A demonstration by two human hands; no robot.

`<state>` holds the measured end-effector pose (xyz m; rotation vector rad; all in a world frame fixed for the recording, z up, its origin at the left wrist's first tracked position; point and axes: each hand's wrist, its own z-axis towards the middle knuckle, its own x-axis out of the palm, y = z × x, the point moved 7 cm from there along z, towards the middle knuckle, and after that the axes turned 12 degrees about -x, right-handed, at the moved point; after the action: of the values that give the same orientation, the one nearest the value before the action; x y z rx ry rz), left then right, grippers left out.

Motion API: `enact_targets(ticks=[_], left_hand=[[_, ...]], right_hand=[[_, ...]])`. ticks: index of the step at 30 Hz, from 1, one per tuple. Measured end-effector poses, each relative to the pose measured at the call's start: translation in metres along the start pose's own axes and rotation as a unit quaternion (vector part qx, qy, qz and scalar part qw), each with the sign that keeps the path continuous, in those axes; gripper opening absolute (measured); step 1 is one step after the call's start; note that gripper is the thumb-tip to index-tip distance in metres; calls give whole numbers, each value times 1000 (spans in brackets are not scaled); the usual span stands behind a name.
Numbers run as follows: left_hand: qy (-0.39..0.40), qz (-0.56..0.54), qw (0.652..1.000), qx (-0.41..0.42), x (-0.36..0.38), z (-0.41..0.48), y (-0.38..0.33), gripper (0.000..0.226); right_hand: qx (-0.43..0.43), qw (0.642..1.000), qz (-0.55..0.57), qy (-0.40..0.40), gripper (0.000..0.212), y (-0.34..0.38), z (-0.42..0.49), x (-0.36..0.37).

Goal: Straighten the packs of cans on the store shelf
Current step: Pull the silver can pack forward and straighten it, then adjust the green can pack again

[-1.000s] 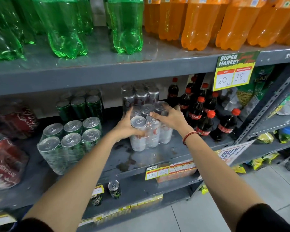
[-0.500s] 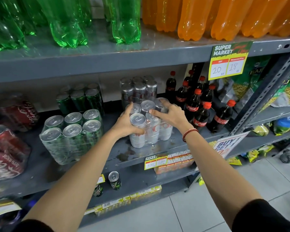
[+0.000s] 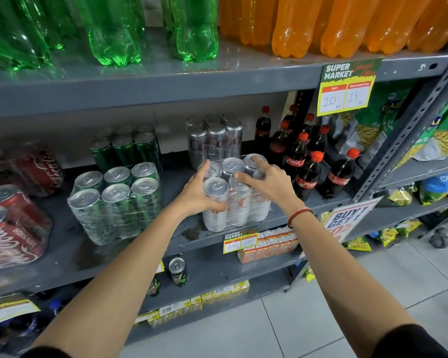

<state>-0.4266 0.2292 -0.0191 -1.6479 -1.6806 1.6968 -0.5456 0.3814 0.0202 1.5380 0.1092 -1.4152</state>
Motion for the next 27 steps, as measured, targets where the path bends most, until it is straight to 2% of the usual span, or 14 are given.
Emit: enact_targets(ticks=[12, 19, 22, 24, 27], left_hand=[[-11, 17, 1000, 14, -1, -5, -2, 119], [-2, 27, 999, 28, -5, -16, -7, 127], [-35, 61, 995, 68, -25, -33, -10, 127], [-92, 79, 988, 99, -57, -48, -11, 121], [-179, 95, 973, 109, -120, -72, -2, 113]], right_hand=[[17, 1000, -2, -9, 76, -1, -5, 1], [30, 999, 39, 8, 77, -3, -4, 3], [18, 995, 67, -75, 86, 13, -6, -8], [-19, 986, 84, -144, 88, 42, -8, -16], [-104, 977, 85, -164, 84, 104, -3, -3]])
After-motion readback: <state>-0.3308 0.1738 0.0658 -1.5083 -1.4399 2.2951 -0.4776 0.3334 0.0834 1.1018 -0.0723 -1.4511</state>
